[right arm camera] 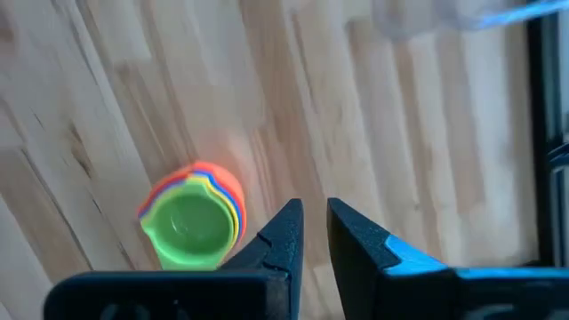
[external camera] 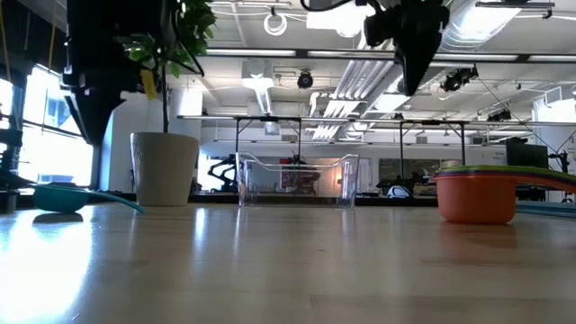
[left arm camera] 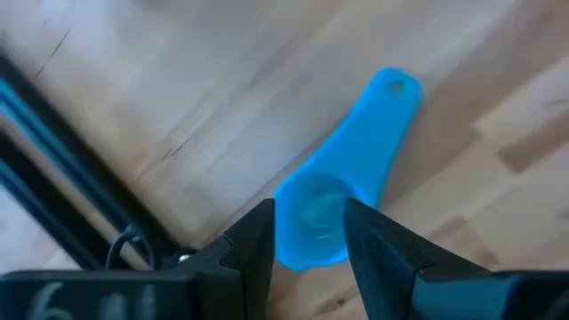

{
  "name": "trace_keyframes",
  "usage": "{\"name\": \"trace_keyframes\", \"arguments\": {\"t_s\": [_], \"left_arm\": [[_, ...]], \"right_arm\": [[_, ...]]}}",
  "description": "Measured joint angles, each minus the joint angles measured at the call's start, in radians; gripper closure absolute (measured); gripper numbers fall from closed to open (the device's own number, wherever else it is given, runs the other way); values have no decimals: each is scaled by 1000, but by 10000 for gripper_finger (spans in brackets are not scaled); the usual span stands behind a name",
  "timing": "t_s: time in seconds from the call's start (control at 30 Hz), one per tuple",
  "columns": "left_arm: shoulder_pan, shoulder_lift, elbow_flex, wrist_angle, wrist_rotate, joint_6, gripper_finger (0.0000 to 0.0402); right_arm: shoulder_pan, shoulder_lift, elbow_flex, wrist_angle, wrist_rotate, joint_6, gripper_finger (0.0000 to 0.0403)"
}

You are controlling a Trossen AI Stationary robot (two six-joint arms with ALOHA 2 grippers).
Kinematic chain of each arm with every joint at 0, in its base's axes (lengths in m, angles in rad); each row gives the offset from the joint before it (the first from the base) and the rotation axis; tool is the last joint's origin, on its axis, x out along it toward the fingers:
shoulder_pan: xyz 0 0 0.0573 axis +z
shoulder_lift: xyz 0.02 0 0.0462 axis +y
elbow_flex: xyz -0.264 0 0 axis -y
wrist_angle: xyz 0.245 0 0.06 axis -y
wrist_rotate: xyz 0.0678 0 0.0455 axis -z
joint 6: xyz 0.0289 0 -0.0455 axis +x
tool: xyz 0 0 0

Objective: Nest measuring cups in basket
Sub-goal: Stack the light blue measuring cup on top of the green measuring cup

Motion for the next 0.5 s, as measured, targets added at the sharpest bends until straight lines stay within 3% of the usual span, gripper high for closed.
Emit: {"name": "trace_keyframes", "arguments": {"t_s": [0.23, 0.5], "left_arm": [[82, 0, -67, 16, 51, 111, 275], [141, 9, -103, 33, 65, 219, 275]], "right_arm": [[-26, 0, 103, 3, -2, -25, 357], [-47, 0, 124, 3, -2, -18, 357]]}}
